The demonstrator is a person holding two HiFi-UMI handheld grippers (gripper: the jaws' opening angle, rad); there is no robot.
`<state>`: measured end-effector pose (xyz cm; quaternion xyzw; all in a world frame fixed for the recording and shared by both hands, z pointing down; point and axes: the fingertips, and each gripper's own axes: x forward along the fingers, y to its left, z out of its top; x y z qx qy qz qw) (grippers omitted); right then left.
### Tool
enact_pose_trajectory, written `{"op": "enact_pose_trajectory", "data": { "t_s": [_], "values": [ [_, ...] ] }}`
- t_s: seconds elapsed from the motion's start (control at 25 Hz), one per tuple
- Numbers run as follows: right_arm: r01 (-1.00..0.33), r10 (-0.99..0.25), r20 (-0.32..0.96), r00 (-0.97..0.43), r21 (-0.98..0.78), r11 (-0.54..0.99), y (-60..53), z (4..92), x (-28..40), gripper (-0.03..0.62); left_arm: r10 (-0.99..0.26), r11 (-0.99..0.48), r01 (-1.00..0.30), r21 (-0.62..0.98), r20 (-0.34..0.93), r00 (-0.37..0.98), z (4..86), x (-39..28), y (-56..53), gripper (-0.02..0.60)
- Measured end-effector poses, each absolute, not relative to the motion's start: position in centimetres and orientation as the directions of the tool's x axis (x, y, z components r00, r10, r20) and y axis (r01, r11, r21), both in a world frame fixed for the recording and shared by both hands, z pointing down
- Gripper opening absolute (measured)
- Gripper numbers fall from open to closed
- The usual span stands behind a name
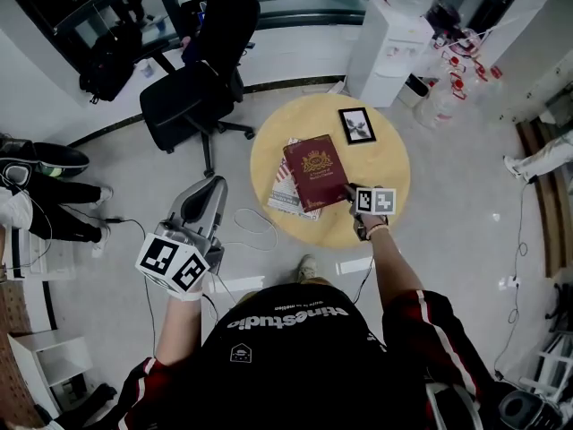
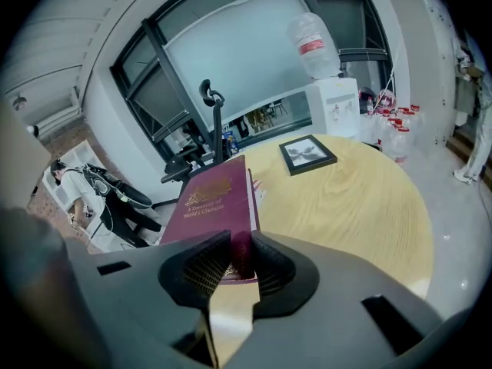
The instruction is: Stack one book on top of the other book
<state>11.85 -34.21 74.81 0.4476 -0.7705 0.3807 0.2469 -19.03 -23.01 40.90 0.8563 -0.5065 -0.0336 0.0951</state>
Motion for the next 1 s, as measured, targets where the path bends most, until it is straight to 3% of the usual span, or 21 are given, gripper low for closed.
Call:
{"op": "enact_pose_trajectory", "data": {
  "t_s": [0.64,1.0],
  "values": [
    [-0.85,-0.534,0.675,-0.508,-0.495,0.183,-29.5,74.7,12.3,0.078,-0.827,-0.546,-0.819,0.177,0.041,0.56,40.4,-18.1,-21.6,0.017],
    [-0.743,-0.413,0.62,-0.667,-0.59,0.314,-25.9,74.3,8.0,0.074,-0.811,-0.573,-0.804,0.161,0.032,0.585,39.7,-17.7,-21.0,0.017]
  ]
}}
